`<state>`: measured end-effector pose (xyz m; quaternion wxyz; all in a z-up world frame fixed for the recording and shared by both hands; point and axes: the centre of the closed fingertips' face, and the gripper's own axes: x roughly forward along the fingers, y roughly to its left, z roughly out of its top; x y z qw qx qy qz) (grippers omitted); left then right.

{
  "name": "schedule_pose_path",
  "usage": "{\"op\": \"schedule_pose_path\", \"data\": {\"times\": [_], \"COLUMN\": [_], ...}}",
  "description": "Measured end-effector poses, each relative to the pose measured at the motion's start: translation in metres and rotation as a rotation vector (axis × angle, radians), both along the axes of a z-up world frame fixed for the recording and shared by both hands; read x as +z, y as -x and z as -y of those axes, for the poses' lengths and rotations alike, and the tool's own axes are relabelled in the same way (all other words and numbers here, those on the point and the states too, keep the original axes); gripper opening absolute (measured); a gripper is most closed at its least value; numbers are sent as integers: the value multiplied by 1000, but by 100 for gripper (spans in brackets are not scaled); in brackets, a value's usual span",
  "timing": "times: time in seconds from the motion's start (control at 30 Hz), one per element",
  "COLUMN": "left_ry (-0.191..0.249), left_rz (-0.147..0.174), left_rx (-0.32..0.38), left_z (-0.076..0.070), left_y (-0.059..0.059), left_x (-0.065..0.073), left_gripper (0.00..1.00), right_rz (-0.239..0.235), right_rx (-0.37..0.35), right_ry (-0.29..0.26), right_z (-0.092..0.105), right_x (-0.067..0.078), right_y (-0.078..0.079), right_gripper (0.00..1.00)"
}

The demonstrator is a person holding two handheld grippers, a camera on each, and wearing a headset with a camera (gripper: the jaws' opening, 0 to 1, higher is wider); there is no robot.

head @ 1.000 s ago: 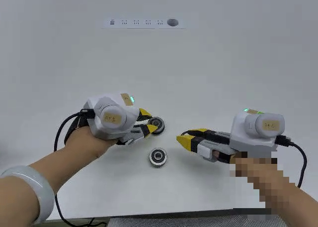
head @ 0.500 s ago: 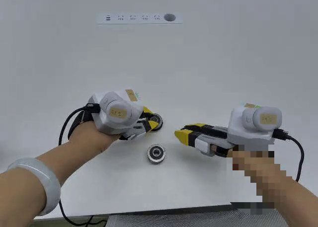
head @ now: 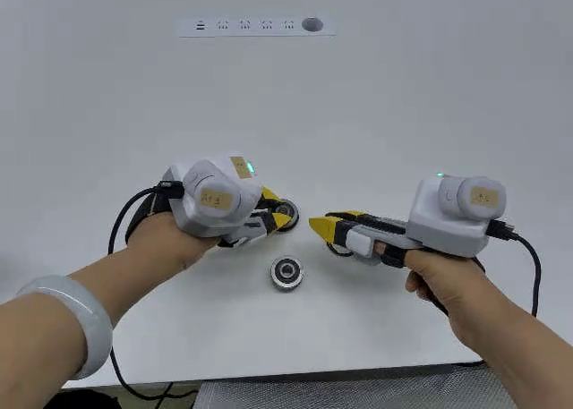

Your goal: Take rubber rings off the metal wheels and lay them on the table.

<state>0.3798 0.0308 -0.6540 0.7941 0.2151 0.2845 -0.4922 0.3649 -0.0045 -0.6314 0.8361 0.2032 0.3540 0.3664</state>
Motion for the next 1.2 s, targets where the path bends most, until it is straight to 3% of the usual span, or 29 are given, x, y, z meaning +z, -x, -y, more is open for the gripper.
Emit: {"op": "schedule_pose_path", "data": {"times": [0.4,0.7,1.2], "left_ry": [3,5,8], "left_rz": [2,1,1], "left_rx": [-1,-4,-1], "left_z": [0,1,0], "left_y": [0,1,2], "left_x": [0,0,1], "left_gripper": [13,13,13], "right_rz": [-36,-109,-174], "right_rx": [10,24,79], "right_ry": [-17,-65,-108], "right_z": [-8,-19,-34], "right_x": [-6,-11,-18], "right_y": [-10,-11,-21], "right_gripper": [23,22,23]}}
